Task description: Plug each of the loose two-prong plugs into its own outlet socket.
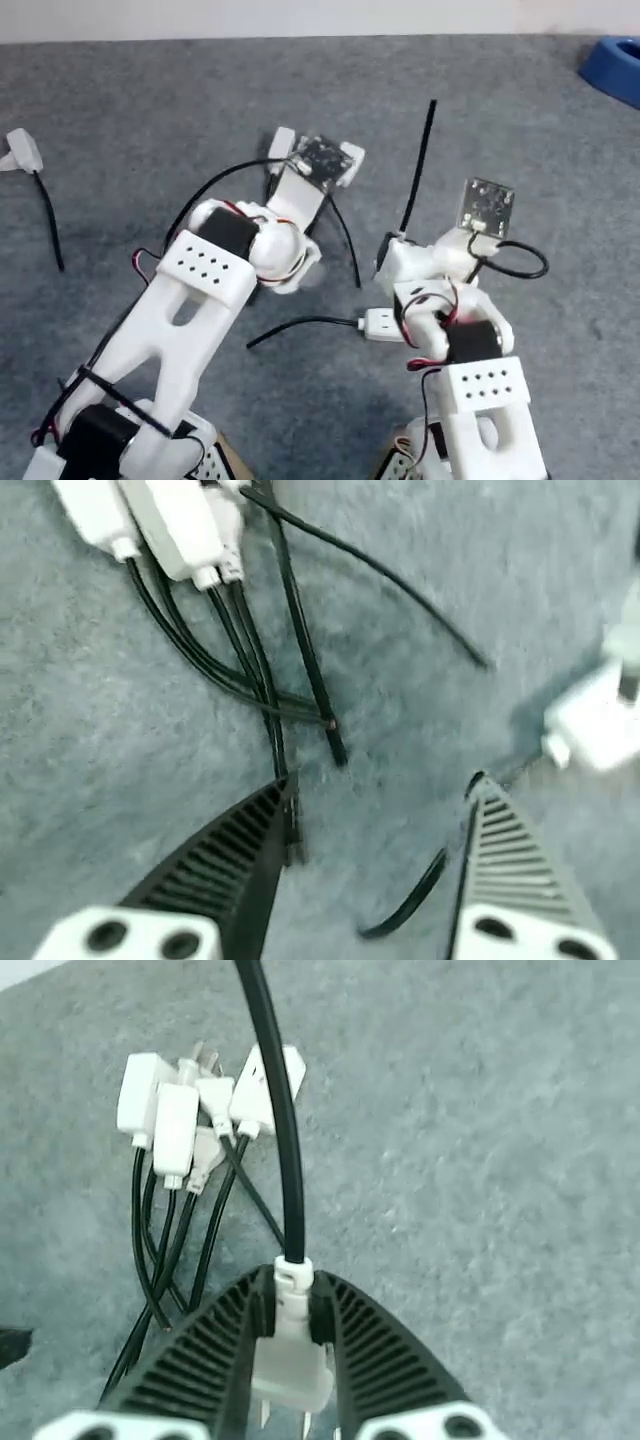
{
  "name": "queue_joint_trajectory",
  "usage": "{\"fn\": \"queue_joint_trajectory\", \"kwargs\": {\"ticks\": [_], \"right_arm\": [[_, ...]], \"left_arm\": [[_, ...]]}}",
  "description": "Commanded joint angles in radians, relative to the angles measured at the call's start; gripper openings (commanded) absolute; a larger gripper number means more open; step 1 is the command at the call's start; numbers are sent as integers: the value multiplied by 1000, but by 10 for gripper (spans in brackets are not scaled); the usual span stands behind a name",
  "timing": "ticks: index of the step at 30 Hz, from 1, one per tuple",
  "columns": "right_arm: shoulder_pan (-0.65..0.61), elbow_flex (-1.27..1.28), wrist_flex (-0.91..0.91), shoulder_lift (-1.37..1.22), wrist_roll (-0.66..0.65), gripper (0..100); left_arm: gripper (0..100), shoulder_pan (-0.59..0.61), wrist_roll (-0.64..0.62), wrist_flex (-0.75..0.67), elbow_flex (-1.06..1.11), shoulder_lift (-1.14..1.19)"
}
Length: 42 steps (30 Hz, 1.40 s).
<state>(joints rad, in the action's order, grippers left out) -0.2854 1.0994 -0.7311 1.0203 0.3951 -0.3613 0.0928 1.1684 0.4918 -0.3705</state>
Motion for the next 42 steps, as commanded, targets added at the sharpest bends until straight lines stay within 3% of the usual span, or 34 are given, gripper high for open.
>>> {"fn": "queue_joint_trajectory", "kwargs": {"ticks": [1, 5, 12, 28, 42], "right_arm": [[-10, -21, 25, -2, 28, 6], [-13, -19, 24, -2, 28, 6], [-10, -16, 25, -2, 26, 6], [-70, -25, -51, -1, 20, 6], [-128, -168, -312, -10, -219, 6]], "left_arm": [[274, -82, -118, -103, 33, -44], [274, -186, -158, -115, 33, -44], [274, -240, -161, -121, 28, -45], [274, -159, -158, -298, 85, -35], [274, -87, -157, -319, 99, -35]]}}
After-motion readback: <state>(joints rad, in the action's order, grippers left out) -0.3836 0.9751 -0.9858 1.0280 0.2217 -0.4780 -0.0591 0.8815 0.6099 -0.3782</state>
